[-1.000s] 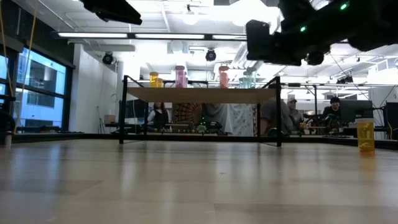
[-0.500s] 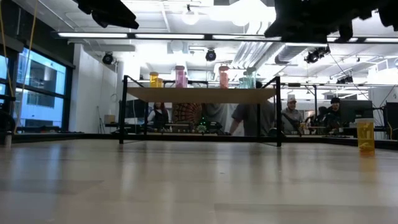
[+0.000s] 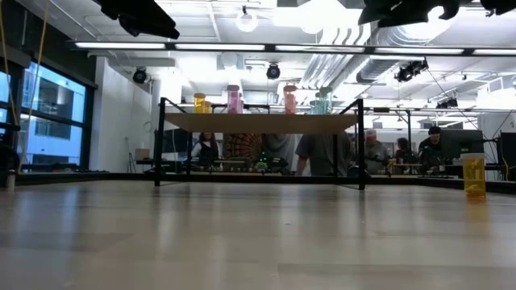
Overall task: Pick and place medicine bottles onto shelf by color
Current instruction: Put the blue pill bottle on the shelf aligned with other blue pill bottles, then adjust the blue pill bottles on the shelf
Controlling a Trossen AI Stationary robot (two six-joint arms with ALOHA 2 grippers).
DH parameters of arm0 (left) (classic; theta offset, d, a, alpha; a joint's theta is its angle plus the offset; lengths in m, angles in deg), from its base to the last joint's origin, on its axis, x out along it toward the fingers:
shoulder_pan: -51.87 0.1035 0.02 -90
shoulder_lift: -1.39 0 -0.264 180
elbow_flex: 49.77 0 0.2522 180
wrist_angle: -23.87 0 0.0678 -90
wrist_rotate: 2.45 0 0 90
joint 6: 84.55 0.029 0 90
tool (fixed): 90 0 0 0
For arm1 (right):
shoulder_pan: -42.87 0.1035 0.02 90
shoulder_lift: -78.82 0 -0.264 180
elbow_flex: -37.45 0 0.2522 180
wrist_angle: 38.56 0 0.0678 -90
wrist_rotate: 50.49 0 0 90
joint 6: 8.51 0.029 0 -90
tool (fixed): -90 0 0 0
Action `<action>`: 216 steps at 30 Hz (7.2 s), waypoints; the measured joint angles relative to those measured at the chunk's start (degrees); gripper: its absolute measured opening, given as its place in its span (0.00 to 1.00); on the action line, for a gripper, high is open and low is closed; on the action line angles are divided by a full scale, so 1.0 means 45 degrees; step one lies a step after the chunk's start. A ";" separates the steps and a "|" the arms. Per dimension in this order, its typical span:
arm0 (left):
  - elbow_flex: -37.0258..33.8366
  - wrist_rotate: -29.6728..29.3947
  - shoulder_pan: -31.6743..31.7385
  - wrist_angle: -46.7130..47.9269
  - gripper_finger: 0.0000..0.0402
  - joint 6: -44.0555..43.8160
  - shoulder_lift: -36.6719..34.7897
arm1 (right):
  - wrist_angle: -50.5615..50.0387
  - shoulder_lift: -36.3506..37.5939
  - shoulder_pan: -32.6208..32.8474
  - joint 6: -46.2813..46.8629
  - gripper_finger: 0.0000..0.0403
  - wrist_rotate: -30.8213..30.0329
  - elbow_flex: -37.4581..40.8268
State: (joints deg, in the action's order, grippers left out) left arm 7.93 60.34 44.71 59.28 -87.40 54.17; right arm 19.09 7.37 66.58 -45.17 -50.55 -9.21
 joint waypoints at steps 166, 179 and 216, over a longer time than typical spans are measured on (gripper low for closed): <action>0.0005 -0.0091 0.0001 -0.0486 0.50 -0.0330 0.0006 | -1.7094 -0.0333 -0.4765 1.4897 0.54 1.3110 -0.3162; 0.0005 -0.0104 0.0005 -0.0486 0.50 0.0209 0.0010 | -1.4769 -0.2696 -0.3745 1.2948 0.54 1.0337 -0.3162; 0.0005 -0.0106 0.0001 -0.0445 0.50 0.0348 0.0008 | -1.7785 0.3559 -1.1023 0.4358 0.54 1.8120 -0.3177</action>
State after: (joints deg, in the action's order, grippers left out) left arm 7.95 59.86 44.72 57.28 -85.84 54.20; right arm -60.94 23.38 16.98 -25.56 30.99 -23.51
